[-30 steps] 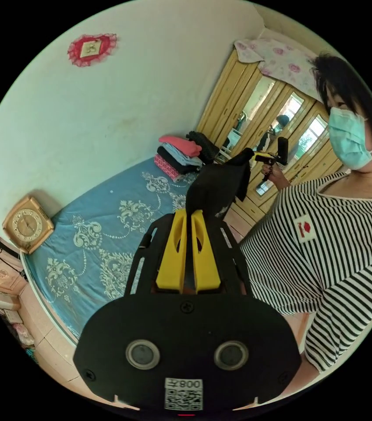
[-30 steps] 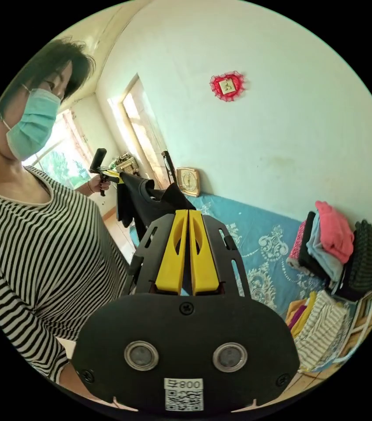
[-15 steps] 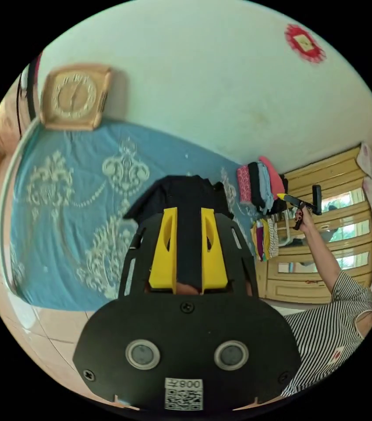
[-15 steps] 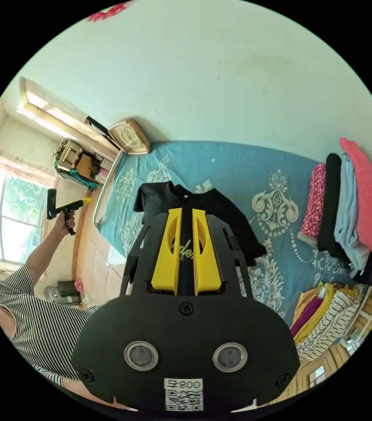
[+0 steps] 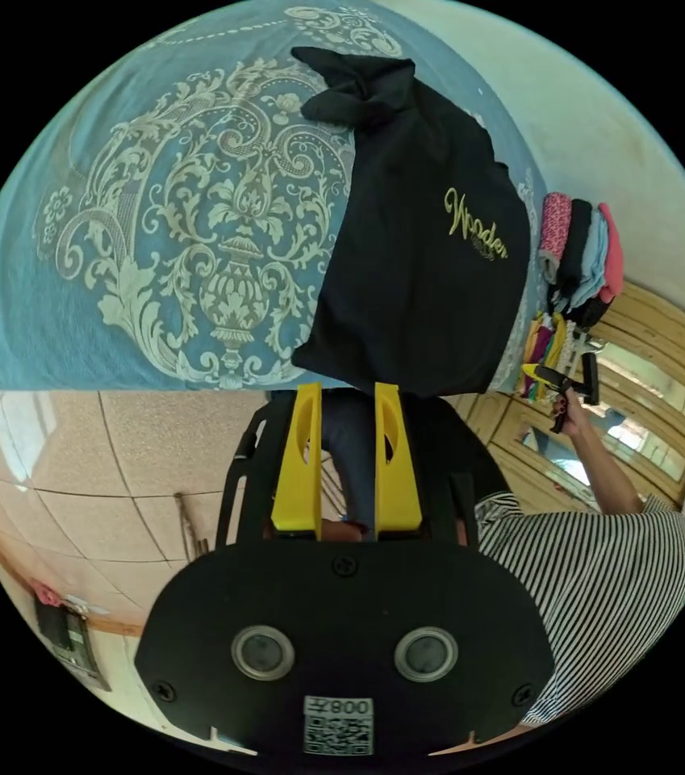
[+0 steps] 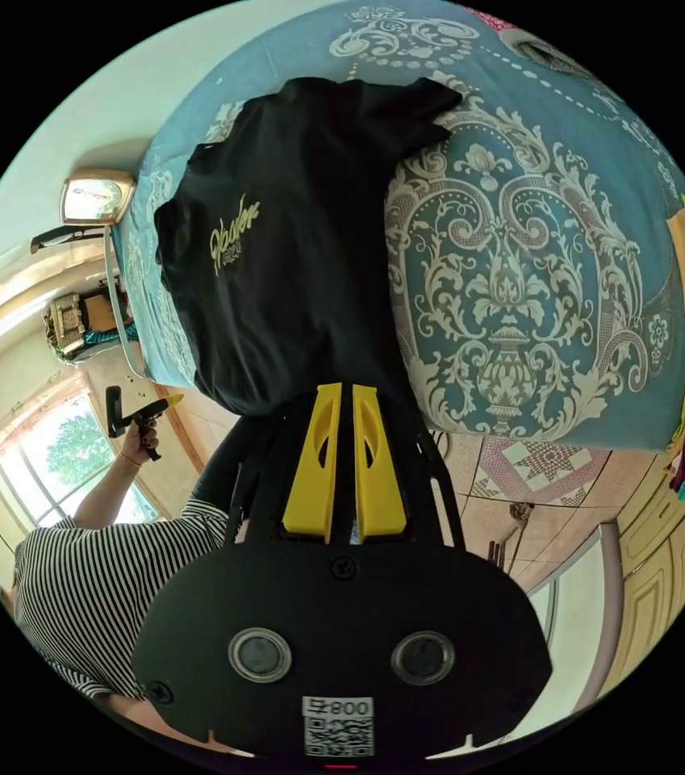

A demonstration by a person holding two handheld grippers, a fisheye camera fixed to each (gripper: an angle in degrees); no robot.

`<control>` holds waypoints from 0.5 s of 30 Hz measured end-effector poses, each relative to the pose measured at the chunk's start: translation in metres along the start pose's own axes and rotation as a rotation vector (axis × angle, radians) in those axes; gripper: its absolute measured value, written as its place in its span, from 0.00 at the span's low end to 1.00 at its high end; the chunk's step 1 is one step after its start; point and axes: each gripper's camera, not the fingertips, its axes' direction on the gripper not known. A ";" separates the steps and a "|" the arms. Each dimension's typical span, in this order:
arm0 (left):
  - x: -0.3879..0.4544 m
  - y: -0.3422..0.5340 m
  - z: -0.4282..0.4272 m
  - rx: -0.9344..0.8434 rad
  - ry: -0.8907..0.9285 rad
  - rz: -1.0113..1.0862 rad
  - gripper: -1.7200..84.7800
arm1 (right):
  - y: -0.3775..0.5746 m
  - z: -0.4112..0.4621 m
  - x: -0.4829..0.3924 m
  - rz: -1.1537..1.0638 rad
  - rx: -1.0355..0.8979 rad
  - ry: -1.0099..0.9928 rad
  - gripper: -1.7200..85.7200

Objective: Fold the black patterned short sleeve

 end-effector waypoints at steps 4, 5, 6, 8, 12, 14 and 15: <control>-0.013 0.001 0.014 0.048 -0.111 0.041 0.13 | -0.006 0.010 0.032 -0.028 0.000 0.026 0.06; -0.017 0.003 0.019 0.067 -0.101 0.048 0.13 | -0.005 0.010 0.040 -0.037 0.016 0.028 0.06; -0.019 0.005 0.022 0.070 -0.101 0.053 0.13 | -0.004 0.011 0.044 -0.043 0.024 0.031 0.07; -0.025 0.016 0.033 0.099 -0.149 0.065 0.12 | 0.000 0.016 0.058 -0.068 0.048 0.024 0.08; -0.041 0.044 0.033 0.188 -0.156 0.073 0.10 | 0.004 0.037 0.068 -0.140 0.063 0.049 0.08; -0.053 0.061 0.037 0.198 -0.069 0.088 0.07 | 0.010 0.039 0.074 -0.168 0.132 0.030 0.08; -0.055 0.066 0.037 0.213 -0.064 0.081 0.07 | 0.012 0.039 0.076 -0.174 0.146 0.029 0.08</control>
